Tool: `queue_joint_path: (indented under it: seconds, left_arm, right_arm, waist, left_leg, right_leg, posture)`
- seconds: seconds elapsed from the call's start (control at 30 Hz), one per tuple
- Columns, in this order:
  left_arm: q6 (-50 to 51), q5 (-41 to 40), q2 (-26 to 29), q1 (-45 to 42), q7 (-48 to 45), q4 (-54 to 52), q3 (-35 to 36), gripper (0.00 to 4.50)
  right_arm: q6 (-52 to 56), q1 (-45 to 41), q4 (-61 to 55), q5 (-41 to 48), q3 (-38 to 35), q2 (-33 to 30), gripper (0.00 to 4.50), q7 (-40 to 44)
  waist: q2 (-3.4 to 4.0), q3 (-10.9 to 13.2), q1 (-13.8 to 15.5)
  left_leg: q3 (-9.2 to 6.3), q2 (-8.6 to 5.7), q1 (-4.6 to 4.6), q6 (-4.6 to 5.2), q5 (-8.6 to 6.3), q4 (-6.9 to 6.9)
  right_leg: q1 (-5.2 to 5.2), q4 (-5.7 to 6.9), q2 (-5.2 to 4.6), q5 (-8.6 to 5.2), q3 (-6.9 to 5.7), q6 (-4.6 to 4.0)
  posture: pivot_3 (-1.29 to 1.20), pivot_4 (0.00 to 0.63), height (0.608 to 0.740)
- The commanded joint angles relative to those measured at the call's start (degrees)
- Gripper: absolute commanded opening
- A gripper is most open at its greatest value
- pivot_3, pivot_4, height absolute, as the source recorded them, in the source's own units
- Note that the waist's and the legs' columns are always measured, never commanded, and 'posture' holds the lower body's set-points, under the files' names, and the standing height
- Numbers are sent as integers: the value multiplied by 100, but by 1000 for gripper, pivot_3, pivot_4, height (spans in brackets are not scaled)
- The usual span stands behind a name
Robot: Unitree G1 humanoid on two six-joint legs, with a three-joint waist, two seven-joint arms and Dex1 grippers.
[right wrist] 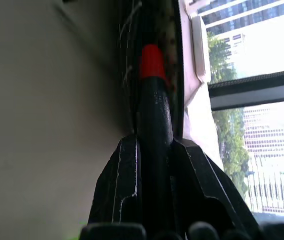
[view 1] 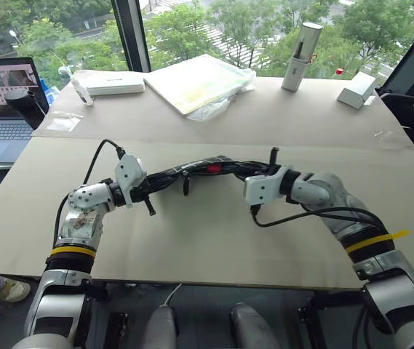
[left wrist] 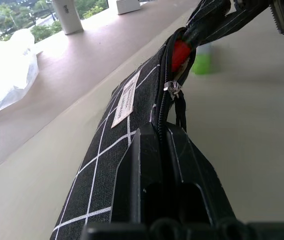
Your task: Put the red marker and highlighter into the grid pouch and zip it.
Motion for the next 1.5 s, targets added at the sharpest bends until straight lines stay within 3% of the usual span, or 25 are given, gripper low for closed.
queue_joint_path:
  seconds: [0.03, 0.33, 0.4, 0.57, 0.77, 0.87, 0.93, 1.03, 1.2, 1.3, 1.5]
  left_arm:
    - [2, -81, 3, -149, -18, -117, 28, 0]
    - [36, -112, 8, -64, -8, -244, 50, 0]
    - [39, -121, 33, -35, -5, -259, 74, 0]
    - [37, -123, 51, 10, 16, -253, 105, 0]
    - [1, -103, 12, 84, 53, -221, 91, 0]
    - [-13, -98, 0, 122, 68, -228, 85, 0]
    - [-22, -99, 1, 144, 72, -221, 91, 0]
    - [-19, -105, -8, 178, 85, -229, 100, 0]
    - [-13, -94, -21, 164, 52, -187, 68, 0]
    - [-19, -78, -39, 63, 47, -108, 53, 0]
    - [-31, -73, -41, -40, 44, -51, 66, 0]
  right_arm:
    - [-200, -421, 224, -249, 224, 319, 559, -153]
    - [-345, -914, 957, -394, 460, 946, 559, -470]
    - [-280, -829, 957, -111, 370, 962, 1562, -223]
    - [-170, -796, 993, 87, -13, 666, 2914, -386]
    - [78, -219, 377, 1967, -951, 266, 2914, 440]
    - [2019, 476, -818, 3793, -1720, 190, 2914, 1155]
    - [3011, 896, -1420, 4450, -2101, 82, 2914, 1213]
    - [3571, 1330, -1928, 4501, -2479, -8, 2914, 839]
    - [3243, 1716, -2053, 3934, -2202, -518, 2914, 1284]
    - [2760, 1590, -1463, 3661, -2005, -755, 2914, 1666]
    - [1686, 542, 583, 3141, -1606, -821, 2914, 2302]
  waist:
    - [0, 0, 5]
    - [0, 0, 30]
    - [1, 0, 25]
    - [1, 0, 25]
    - [1, 1, 44]
    - [1, 1, 35]
    - [1, 0, 28]
    - [1, 1, 31]
    - [1, 1, 24]
    - [0, 1, 31]
    - [0, 3, 19]
  left_leg:
    - [0, 0, 0, 0, 0, 1]
    - [0, 0, -1, -1, 1, 6]
    - [0, 0, -1, -1, 1, 6]
    - [0, 0, 0, -1, 1, 6]
    - [0, 0, -1, -1, 1, 6]
    - [-4, 1, 0, -1, 0, 7]
    - [-5, 0, 0, 0, 1, 8]
    - [-7, 0, 1, 0, 1, 11]
    - [-6, -1, 1, 0, 1, 14]
    - [-6, -2, 1, 0, 1, 17]
    - [-5, -2, 1, 0, 1, 23]
  right_leg:
    - [0, -1, 0, 0, 0, 0]
    - [1, 7, -1, 0, -1, 0]
    - [1, 7, -1, 0, -1, 0]
    - [0, 9, -1, 0, -1, 0]
    - [5, 5, -2, 0, -1, 0]
    - [8, 7, 0, 0, -1, 0]
    - [8, 10, 0, 0, -1, 0]
    - [11, 11, 0, 0, -1, 0]
    - [8, 11, 2, -1, 0, 1]
    - [9, 9, 1, -2, 0, 3]
    - [10, 10, 1, -1, 0, 2]
  posture:
    - [0, 150, 739]
    - [0, 150, 739]
    - [0, 150, 739]
    - [0, 150, 739]
    - [0, 150, 739]
    - [0, 150, 739]
    - [0, 150, 739]
    - [0, 150, 739]
    - [0, 150, 739]
    - [0, 150, 739]
    - [0, 150, 739]
